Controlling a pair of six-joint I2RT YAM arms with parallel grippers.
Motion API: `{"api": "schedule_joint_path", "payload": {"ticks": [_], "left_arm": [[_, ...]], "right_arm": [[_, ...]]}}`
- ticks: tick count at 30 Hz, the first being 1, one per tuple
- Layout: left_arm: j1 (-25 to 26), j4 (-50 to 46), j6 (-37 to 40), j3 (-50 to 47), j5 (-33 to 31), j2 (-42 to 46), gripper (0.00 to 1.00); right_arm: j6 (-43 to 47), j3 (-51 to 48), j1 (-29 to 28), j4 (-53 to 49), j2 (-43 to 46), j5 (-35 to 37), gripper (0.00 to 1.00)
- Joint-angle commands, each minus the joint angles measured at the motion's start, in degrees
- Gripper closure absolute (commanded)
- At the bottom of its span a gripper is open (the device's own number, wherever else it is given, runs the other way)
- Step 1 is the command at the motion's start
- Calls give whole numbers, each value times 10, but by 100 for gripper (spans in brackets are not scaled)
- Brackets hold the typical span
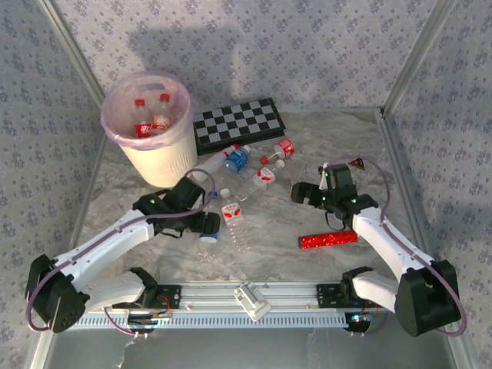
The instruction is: Put the plastic bottles in the bin
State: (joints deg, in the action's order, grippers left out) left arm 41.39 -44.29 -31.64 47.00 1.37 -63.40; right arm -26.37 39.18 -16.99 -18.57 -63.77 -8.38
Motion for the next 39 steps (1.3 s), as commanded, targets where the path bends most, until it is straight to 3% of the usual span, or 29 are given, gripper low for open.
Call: {"api": "schedule_joint_path", "payload": {"ticks": [1, 10, 27, 33, 39], "left_arm": [[5, 89, -67, -32, 29, -9, 8], [5, 157, -65, -63, 22, -85, 4], [9, 145, -49, -51, -25, -118, 52], [10, 45, -11, 29, -40, -58, 60], [7, -31, 66, 187, -58, -6, 62]], "right_arm": [[-9, 15, 2, 10, -8, -9, 0], [-12, 8, 1, 14, -14, -15, 0], [-8, -6, 2, 7, -4, -17, 0], [-8, -14, 5, 1, 9, -8, 0], [-11, -10, 5, 9, -1, -15, 0]]}}
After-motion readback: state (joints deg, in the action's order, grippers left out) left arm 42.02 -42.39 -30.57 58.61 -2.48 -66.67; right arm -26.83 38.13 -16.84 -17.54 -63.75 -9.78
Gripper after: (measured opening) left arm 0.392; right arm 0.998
